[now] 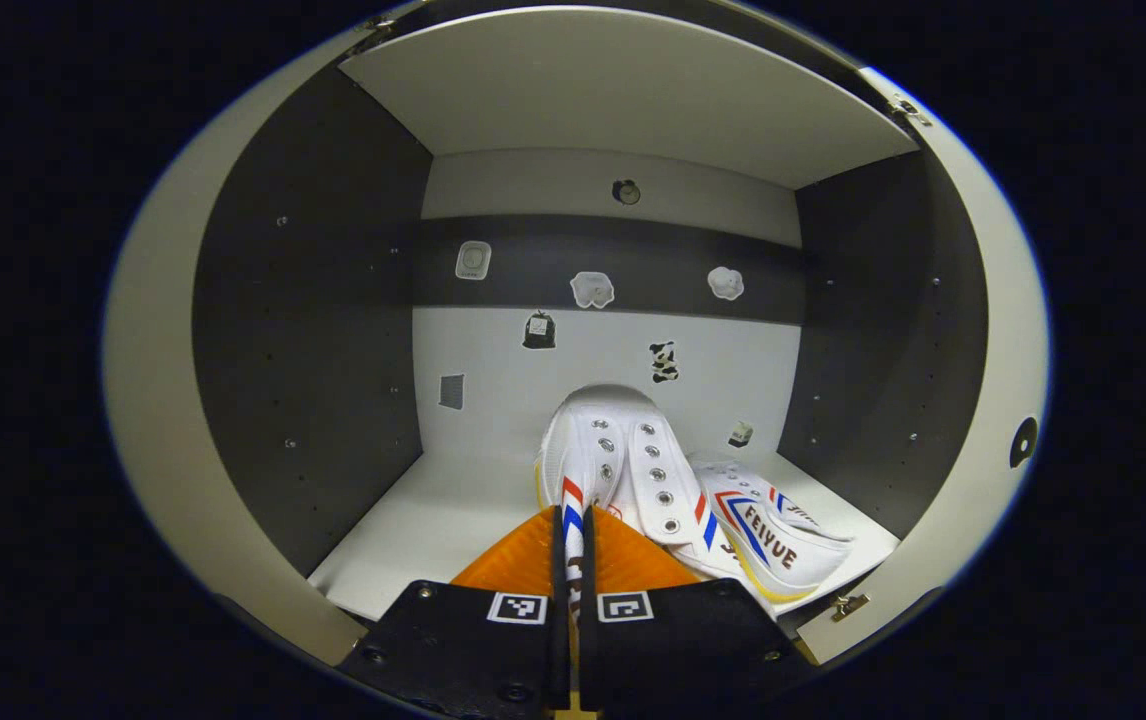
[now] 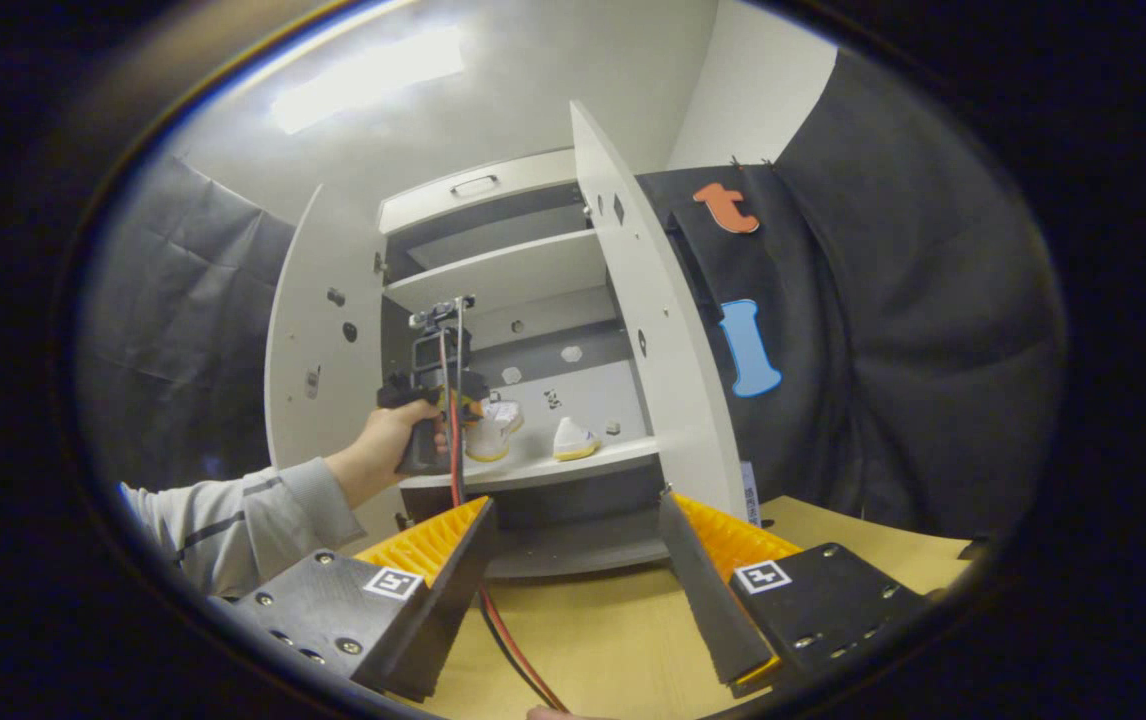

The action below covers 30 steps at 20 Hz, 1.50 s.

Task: Grab one shoe with the right hand and put it into the shoe cabinet, grab the other shoe with the left hand and put it into the shoe cabinet; then close the right door with the right hand and the left door with the left hand.

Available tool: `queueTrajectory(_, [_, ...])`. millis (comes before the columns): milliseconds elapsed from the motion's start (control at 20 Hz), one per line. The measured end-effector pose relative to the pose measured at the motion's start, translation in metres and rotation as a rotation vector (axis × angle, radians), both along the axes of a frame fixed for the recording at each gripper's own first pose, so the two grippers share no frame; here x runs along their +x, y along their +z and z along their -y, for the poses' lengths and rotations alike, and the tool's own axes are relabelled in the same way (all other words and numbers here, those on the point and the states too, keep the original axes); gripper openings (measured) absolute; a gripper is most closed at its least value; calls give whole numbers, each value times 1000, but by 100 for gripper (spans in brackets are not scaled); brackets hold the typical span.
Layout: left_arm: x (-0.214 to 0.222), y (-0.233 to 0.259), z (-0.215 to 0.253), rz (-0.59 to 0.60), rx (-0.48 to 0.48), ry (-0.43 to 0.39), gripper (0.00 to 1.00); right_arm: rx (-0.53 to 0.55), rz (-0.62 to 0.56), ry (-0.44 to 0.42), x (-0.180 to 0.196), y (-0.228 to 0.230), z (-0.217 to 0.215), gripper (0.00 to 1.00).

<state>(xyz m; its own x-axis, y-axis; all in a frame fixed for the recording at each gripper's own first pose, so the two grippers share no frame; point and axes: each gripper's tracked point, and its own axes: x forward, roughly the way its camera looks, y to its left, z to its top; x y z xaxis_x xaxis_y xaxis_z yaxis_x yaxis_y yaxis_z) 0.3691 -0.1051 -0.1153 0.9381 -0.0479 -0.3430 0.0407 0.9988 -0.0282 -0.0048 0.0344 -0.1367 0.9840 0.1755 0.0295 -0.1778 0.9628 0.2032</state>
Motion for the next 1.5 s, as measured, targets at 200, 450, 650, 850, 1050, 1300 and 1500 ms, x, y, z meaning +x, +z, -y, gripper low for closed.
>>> queueTrajectory(200, [25, -28, -3, -36, -9, 25, 5, -55, -17, -25, 4, -6, 6, 97])
queueTrajectory(450, [33, -45, -5, -55, -49, 10, 8, 6, -14, -46, 9, -4, 15, 97])
queueTrajectory(650, [34, -40, -7, -14, -36, -4, 14, -15, -5, -70, 7, -1, 23, 97])
queueTrajectory(850, [26, -28, -23, 26, 4, 28, 45, -21, 11, -60, 1, 5, 20, 97])
queueTrajectory(1050, [-2, -23, -29, 17, -23, 9, 65, -47, 35, -72, -4, 13, 20, 97])
queueTrajectory(1300, [-61, -7, -20, 26, 23, -105, 83, -76, 56, -118, -7, 22, 31, 97])
queueTrajectory(1500, [-111, 21, -25, 100, 54, -132, 98, -65, 43, -168, -4, 18, 49, 97])
